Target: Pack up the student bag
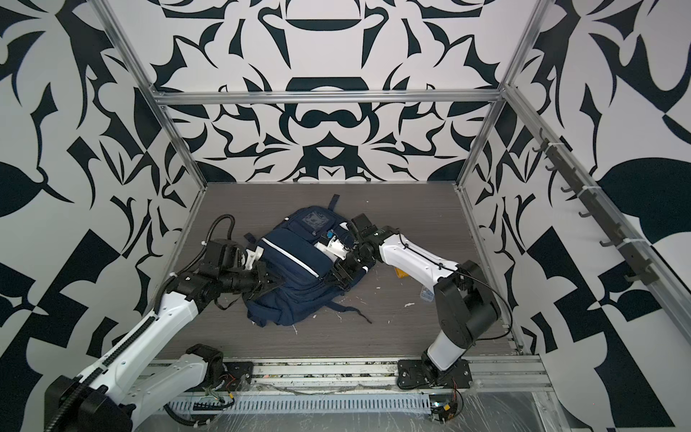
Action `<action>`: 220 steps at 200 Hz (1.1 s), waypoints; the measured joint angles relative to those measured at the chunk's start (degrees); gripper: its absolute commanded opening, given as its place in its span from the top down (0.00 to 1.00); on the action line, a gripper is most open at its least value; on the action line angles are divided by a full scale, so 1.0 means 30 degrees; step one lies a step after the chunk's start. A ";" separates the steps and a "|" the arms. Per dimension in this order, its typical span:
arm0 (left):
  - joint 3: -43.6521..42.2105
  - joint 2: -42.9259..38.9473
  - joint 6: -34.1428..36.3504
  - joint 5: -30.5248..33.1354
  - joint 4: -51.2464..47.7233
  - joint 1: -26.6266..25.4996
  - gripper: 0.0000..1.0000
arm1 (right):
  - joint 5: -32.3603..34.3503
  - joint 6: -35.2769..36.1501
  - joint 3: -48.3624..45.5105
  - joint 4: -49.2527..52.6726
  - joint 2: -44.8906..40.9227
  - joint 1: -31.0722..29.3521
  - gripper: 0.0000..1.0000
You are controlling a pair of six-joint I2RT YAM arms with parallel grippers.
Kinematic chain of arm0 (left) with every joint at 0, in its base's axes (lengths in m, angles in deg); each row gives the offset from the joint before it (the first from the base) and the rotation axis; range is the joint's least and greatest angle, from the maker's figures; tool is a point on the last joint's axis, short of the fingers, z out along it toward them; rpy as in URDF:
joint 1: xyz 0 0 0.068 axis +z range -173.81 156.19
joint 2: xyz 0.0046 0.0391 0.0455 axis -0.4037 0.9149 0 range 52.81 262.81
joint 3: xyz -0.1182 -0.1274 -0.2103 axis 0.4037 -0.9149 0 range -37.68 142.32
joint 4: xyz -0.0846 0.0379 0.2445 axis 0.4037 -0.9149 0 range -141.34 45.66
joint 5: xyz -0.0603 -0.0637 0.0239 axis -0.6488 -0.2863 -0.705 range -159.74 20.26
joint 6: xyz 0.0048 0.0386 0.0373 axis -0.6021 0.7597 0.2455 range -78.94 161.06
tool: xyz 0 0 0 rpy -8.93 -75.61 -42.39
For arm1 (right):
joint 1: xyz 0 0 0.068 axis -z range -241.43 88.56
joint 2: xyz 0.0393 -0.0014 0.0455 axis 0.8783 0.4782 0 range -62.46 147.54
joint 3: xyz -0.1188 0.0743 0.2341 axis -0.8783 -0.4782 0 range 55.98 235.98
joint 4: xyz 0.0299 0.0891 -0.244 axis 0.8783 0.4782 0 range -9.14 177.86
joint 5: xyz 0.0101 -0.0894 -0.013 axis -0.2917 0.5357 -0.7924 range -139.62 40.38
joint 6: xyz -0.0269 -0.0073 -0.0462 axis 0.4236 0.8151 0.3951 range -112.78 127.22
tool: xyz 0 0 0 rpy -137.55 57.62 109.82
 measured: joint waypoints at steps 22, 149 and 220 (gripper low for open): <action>0.0000 0.0000 0.0000 0.0007 0.0000 0.0000 1.00 | -0.0335 -0.0350 -0.0007 -0.0197 0.0444 0.0000 0.34; -0.0474 -0.0255 -0.0459 0.0204 0.0270 0.0000 1.00 | -0.0488 -0.2681 -0.1013 -0.2608 0.1049 -0.0750 0.37; -0.1195 -0.0634 -0.0954 0.0131 0.0874 -0.0015 1.00 | -0.0189 -0.3738 -0.2331 -0.4350 -0.0160 -0.1202 0.51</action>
